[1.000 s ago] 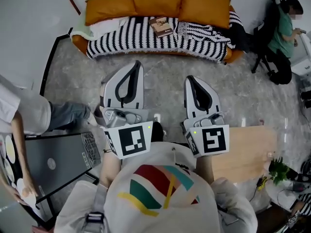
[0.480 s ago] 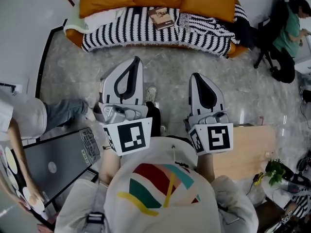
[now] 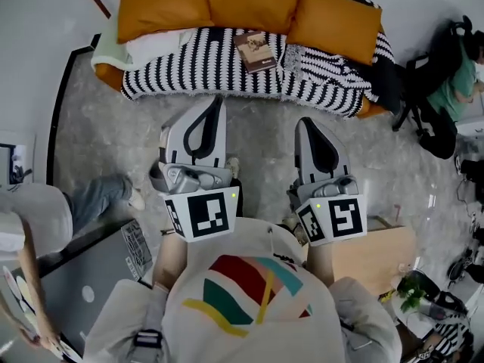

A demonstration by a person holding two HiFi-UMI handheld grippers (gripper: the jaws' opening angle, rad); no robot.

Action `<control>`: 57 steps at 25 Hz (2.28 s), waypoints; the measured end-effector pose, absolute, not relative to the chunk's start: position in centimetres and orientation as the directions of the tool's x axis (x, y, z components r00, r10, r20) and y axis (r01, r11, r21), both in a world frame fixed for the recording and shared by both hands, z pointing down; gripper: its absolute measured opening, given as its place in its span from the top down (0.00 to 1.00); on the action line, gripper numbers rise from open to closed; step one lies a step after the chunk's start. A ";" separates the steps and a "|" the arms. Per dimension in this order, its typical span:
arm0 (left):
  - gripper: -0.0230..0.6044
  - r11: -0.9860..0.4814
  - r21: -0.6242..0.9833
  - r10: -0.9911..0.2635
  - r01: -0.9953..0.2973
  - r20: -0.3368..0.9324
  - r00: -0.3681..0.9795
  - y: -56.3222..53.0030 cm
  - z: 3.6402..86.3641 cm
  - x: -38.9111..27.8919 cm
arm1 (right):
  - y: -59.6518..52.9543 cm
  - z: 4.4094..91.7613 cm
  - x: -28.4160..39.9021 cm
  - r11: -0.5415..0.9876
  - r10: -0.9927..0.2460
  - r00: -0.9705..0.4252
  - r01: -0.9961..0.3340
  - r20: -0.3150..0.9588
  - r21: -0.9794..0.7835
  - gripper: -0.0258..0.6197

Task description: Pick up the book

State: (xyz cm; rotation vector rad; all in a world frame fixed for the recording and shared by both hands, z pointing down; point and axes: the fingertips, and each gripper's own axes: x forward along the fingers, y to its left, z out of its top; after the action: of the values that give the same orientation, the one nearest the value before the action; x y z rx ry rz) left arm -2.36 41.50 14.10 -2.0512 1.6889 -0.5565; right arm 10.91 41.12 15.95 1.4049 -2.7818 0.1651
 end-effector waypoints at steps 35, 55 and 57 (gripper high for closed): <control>0.95 -0.187 -0.583 -0.982 -0.790 0.103 0.156 -4.2 14.6 -4.7 | -3.5 17.4 10.2 0.580 -0.798 -0.591 -0.807 0.118 -0.111 0.94; 0.95 -0.433 -0.072 -0.836 -0.899 0.406 0.370 -13.6 34.5 -6.0 | -11.2 33.0 5.9 0.484 -0.690 -0.609 -0.790 0.391 -0.377 0.94; 0.95 -0.420 0.161 -0.793 -0.893 0.412 0.448 -13.9 41.2 -6.1 | -11.9 37.4 5.2 0.450 -0.681 -0.599 -0.796 0.420 -0.405 0.94</control>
State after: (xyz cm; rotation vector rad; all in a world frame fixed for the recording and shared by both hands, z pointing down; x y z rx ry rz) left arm -6.13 -13.90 41.23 -2.9629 1.8070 -0.4906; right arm 5.22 -11.89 37.40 1.2917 -2.5026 0.8585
